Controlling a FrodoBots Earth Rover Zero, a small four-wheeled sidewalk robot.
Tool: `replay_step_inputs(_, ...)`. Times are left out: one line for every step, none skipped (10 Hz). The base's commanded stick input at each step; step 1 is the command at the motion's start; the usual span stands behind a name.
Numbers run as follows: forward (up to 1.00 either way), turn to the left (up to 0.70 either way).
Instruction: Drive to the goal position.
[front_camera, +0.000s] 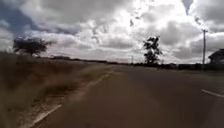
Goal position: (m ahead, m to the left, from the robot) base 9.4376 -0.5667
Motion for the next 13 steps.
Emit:
replay_step_inputs(0.85,-0.33)
replay_step_inputs(0.85,-0.33)
replay_step_inputs(0.85,-0.33)
replay_step_inputs(0.85,-0.33)
replay_step_inputs(0.85,-0.32)
replay_step_inputs(0.85,-0.30)
replay_step_inputs(0.85,-0.21)
replay_step_inputs(0.85,-0.06)
replay_step_inputs(0.85,0.00)
replay_step_inputs(0.85,0.00)
replay_step_inputs(0.85,0.00)
replay_step_inputs(0.85,0.00)
replay_step_inputs(0.85,0.00)
